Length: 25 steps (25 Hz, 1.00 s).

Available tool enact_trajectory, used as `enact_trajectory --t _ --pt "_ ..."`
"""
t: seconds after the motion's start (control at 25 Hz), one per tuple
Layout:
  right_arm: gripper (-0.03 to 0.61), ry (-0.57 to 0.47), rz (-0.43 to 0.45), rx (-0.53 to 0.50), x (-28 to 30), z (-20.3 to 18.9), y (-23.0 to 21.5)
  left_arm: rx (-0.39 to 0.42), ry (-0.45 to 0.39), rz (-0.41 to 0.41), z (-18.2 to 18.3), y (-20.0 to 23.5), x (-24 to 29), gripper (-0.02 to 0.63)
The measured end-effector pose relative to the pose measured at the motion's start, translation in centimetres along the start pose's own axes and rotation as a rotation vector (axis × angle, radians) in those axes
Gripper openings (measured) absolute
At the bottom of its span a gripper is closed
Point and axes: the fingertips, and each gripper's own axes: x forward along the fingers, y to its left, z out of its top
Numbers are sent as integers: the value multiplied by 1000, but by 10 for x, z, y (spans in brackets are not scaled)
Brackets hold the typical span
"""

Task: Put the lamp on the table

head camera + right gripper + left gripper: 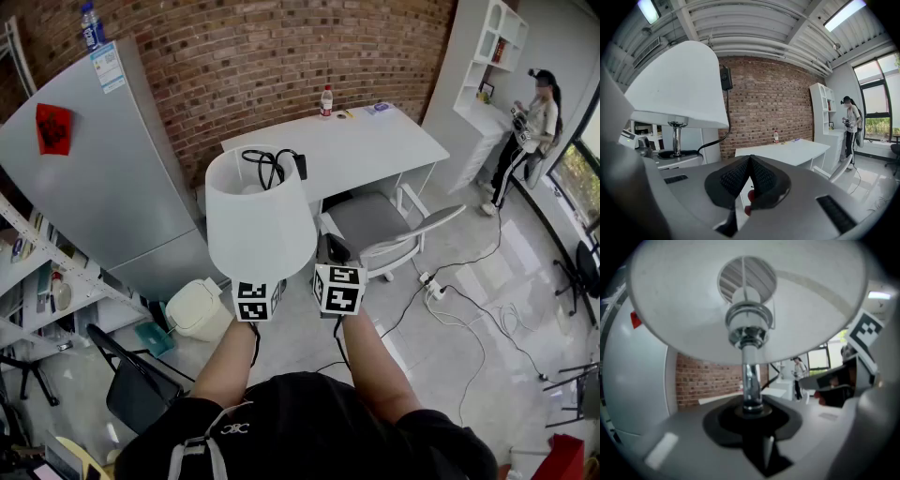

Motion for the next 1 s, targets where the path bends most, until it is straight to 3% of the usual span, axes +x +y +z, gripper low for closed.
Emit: enact_trajectory --t 0.48,1.0 --pt "-12 4 -3 1 -7 -3 -9 -6 7 14 -3 -3 2 101" --pt "-11 12 5 -54 -26 -12 -53 5 1 46 2 -48 12 101"
